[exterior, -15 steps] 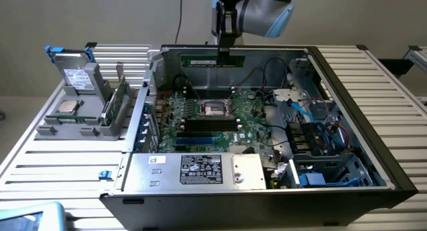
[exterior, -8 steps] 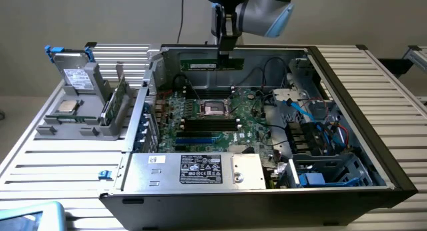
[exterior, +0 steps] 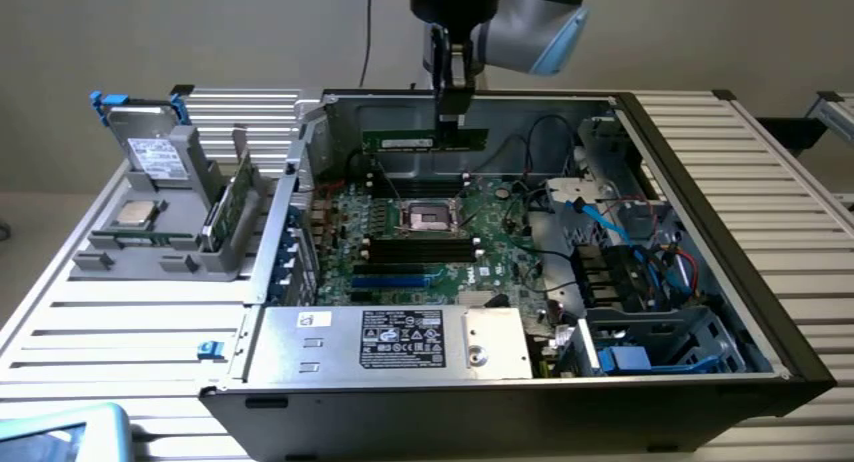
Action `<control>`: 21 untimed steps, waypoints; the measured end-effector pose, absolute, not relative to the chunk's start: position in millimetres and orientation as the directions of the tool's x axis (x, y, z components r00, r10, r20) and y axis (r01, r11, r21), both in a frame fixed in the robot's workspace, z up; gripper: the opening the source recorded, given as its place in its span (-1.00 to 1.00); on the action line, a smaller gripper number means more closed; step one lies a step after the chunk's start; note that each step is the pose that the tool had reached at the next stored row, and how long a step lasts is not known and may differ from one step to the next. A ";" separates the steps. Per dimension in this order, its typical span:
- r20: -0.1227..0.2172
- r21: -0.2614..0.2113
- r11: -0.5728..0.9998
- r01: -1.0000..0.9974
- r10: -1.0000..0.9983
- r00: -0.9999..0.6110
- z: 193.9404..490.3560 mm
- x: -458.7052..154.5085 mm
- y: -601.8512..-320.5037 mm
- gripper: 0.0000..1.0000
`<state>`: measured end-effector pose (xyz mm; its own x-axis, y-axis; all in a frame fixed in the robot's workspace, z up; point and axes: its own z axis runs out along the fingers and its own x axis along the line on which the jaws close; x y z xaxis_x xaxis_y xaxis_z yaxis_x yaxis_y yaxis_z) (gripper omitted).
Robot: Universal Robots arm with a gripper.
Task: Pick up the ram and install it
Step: 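Insert the ram into the slot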
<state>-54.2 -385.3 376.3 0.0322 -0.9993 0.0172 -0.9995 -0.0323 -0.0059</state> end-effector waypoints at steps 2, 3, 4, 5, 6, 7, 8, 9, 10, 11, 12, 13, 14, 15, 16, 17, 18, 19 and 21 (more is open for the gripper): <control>0.017 -0.006 -0.032 -0.999 -0.999 0.032 372.8 -54.1 -385.3 -0.74; 0.017 -0.006 -0.031 -0.999 -0.999 0.031 370.9 -54.1 -385.3 -0.74; 0.017 -0.006 -0.031 -1.000 -0.999 0.031 369.1 -54.1 -385.3 -0.74; 0.017 -0.006 -0.029 -1.000 -0.999 0.029 367.3 -54.1 -385.3 -0.74; 0.017 -0.006 -0.028 -1.000 -0.999 0.027 365.5 -54.1 -385.3 -0.74; 0.017 -0.006 -0.026 -1.000 -1.000 0.026 363.6 -54.1 -385.3 -0.74; 0.017 -0.006 -0.025 -1.000 -1.000 0.025 361.8 -54.1 -385.3 -0.74; 0.017 -0.006 -0.025 -1.000 -1.000 0.024 360.0 -54.1 -385.3 -0.74; 0.017 -0.006 -0.024 -1.000 -1.000 0.024 358.2 -54.1 -385.3 -0.74; 0.017 -0.006 -0.024 -1.000 -1.000 0.023 356.4 -54.1 -385.3 -0.74; 0.017 -0.006 -0.023 -1.000 -1.000 0.023 354.6 -54.1 -385.5 -0.74; 0.017 -0.006 -0.022 -1.000 -1.000 0.022 352.8 -54.0 -386.0 -0.74; 0.017 -0.006 -0.021 -1.000 -1.000 0.021 350.9 -54.0 -386.7 -0.74; 0.017 -0.006 -0.020 -1.000 -1.000 0.019 349.1 -54.1 -387.2 -0.74; 0.017 -0.006 -0.018 -1.000 -1.000 0.018 347.3 -54.1 -387.7 -0.74; 0.017 -0.006 -0.016 -1.000 -1.000 0.016 345.5 -54.1 -388.2 -0.74; 0.017 -0.006 -0.014 -1.000 -1.000 0.014 343.7 -54.1 -388.8 -0.74; 0.017 -0.006 -0.012 -1.000 -1.000 0.012 341.7 -54.1 -389.5 -0.74; 0.017 -0.006 -0.007 -1.000 -1.000 0.007 338.2 -54.1 -390.7 -0.74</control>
<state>-54.1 -390.7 338.2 0.0074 -0.9998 0.0172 -1.0000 -0.0075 -0.0059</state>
